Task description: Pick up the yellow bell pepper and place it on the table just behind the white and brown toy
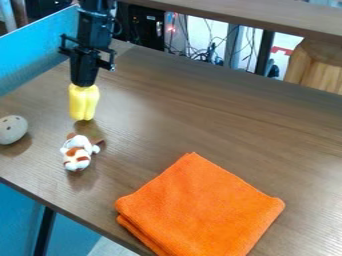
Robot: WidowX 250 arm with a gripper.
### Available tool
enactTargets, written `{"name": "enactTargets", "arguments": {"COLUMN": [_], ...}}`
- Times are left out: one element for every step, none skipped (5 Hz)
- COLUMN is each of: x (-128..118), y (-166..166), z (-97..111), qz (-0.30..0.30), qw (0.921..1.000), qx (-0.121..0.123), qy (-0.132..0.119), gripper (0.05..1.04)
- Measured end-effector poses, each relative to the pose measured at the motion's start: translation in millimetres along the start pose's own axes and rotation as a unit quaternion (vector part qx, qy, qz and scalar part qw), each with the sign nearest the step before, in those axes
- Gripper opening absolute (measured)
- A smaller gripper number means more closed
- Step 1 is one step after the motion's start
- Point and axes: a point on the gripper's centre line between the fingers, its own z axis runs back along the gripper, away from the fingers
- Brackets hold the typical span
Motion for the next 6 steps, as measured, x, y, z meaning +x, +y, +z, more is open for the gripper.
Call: {"name": "enactTargets", "arguments": {"x": [1.4, 1.2, 1.0, -2.6, -9.7, -21.8], "y": [-4.3, -2.6, -3.0, -4.4, -2.5, -5.6], "z": [-2.3, -4.8, -7.2, -10.1, -4.0, 20.1], "qz": [-0.003, 0.008, 0.016, 0.015, 0.023, 0.029], "qw": [0.9995, 0.9992, 0.9991, 0.9991, 0.9993, 0.9995], "qx": [-0.030, -0.039, -0.039, -0.040, -0.029, 0.007], "qy": [-0.005, -0.004, -0.003, 0.002, 0.007, 0.008], "gripper": [0.116, 0.141, 0.347, 0.651, 0.938, 1.012]}}
